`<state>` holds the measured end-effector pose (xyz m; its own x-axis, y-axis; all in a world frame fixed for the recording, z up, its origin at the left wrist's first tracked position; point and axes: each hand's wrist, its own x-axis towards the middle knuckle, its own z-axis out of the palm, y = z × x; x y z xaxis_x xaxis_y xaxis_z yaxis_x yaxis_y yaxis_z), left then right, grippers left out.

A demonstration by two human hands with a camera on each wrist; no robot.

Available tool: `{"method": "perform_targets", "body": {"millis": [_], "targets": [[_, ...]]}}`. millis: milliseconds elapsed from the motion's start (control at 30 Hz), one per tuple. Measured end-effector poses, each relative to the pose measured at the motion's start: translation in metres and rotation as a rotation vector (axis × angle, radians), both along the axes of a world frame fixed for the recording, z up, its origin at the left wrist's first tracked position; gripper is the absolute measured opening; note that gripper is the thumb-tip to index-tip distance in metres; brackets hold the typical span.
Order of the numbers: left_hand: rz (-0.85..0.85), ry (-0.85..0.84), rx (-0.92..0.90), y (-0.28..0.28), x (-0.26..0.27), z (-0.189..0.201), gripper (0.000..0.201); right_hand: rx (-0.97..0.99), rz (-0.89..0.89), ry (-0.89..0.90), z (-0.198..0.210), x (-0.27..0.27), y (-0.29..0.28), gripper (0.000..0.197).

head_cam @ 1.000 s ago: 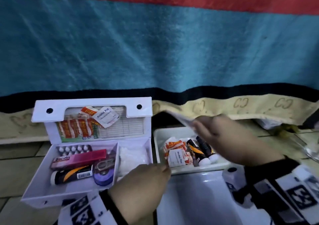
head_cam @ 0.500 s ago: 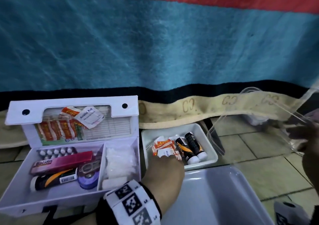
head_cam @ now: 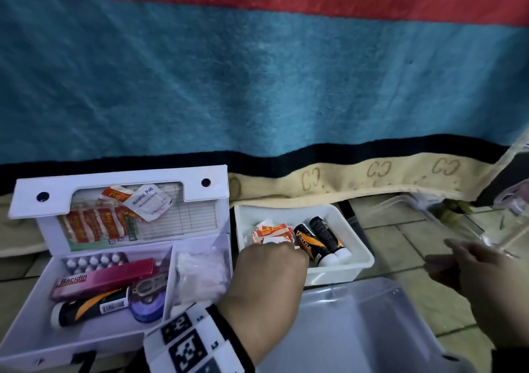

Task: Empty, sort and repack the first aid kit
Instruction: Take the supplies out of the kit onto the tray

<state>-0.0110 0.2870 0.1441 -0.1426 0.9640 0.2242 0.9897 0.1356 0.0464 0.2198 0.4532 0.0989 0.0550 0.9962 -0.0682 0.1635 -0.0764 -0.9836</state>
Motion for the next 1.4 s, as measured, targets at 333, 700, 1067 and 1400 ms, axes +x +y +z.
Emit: {"method": "perform_targets", "body": {"millis": [333,700,1067,1400], "targets": [[-0.056,-0.058,-0.234,0.011,0.004,0.003,0.031,-0.28,0.217,-0.261,-0.021,-0.052,-0.008,0.018],[-0.044,-0.022,-0.298,0.014,-0.003,-0.021,0.035,-0.287,0.328,-0.655,-0.038,-0.08,-0.003,0.031],[0.069,-0.165,-0.173,-0.004,-0.019,-0.027,0.019,0.038,0.422,-0.866,-0.006,-0.084,-0.014,0.021],[0.433,-0.44,-0.128,-0.102,-0.109,-0.005,0.022,0.384,1.323,-1.06,0.034,-0.108,-0.096,0.029]]}}
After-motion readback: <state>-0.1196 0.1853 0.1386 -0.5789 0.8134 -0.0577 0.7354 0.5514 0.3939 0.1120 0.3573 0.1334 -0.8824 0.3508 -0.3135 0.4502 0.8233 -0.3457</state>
